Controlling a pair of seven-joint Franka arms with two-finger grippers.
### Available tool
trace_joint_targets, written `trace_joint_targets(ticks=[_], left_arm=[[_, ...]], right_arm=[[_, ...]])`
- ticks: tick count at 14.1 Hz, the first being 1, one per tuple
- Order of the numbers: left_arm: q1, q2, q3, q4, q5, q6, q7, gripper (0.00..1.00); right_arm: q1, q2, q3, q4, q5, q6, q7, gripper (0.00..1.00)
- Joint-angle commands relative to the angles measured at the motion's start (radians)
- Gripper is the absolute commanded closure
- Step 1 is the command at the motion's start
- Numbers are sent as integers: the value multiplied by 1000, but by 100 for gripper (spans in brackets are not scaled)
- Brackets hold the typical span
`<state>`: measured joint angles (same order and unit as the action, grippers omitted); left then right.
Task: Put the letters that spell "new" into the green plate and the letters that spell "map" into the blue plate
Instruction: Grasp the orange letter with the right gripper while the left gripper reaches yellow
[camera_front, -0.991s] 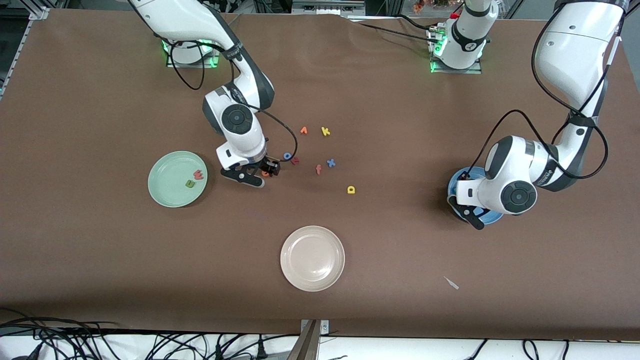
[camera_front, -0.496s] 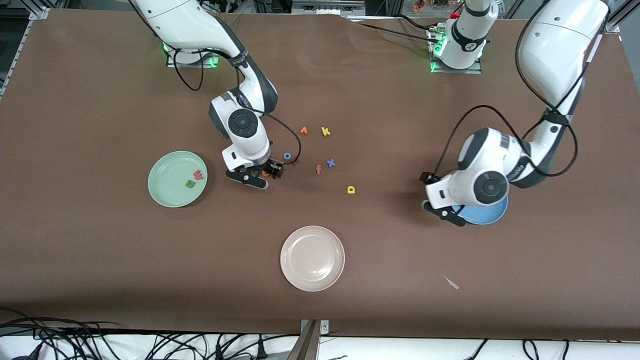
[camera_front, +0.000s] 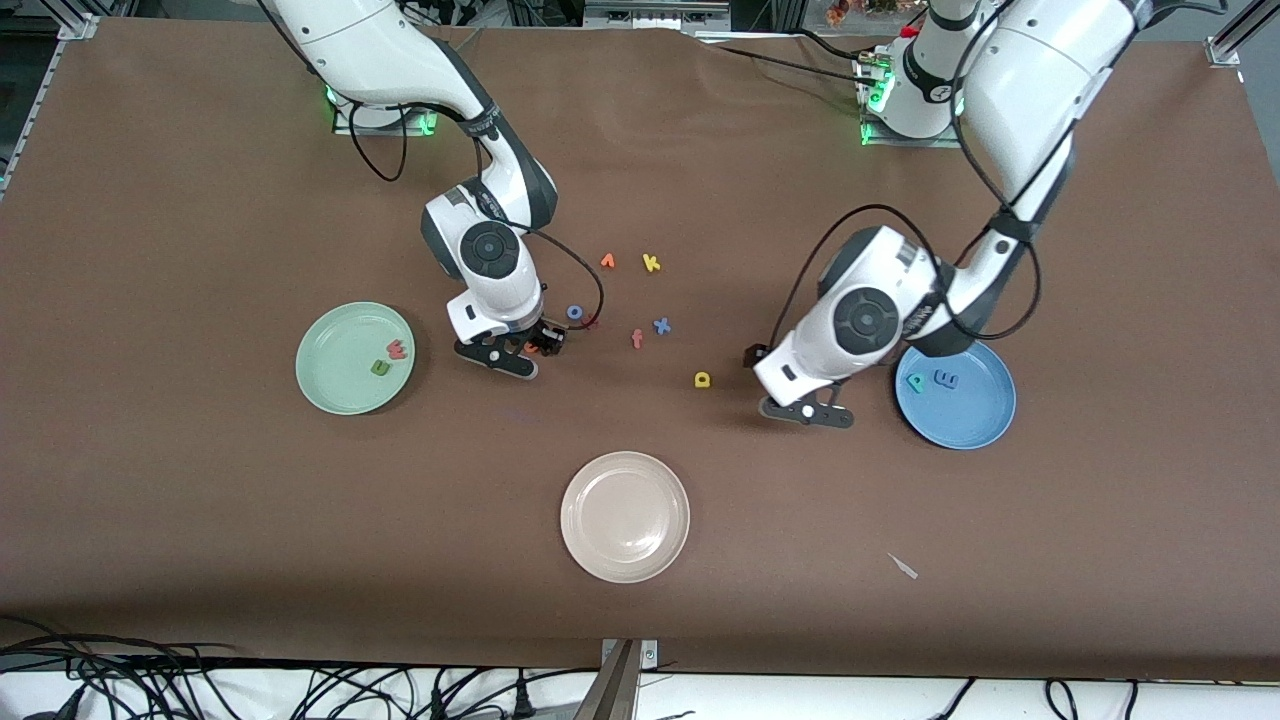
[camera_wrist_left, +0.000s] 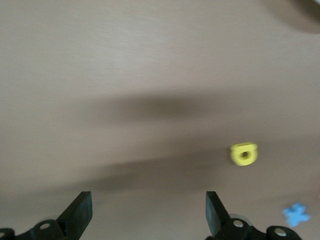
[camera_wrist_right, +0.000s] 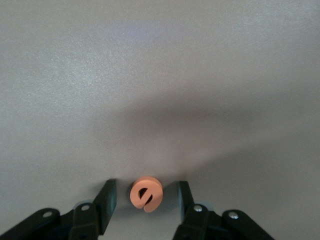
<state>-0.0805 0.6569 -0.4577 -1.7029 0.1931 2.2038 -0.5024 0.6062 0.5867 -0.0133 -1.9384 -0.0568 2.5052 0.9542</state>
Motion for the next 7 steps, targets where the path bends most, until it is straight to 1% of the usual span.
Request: trace_joint_targets(ticks=[1,3,4,6,7], left_arm=[[-82,42,16,44,-9,51,-116,0],[-128,81,20,103,-6,54,-184,0],[-158,92,34,123,-1,54,-205,0],[-231,111,95,153,9,56,-234,0],[-257,125,123,167,9,56,-238,0]], right_arm=[[13,10,-8,3,-1,20,17,53],[12,8,-8,3,-1,18,15,77],[12,7,-10,3,-1,15,14,84],[9,-16,-16,4,-1,11,-8,84],[6,-40,-29,4,-1,-9,-17,84]])
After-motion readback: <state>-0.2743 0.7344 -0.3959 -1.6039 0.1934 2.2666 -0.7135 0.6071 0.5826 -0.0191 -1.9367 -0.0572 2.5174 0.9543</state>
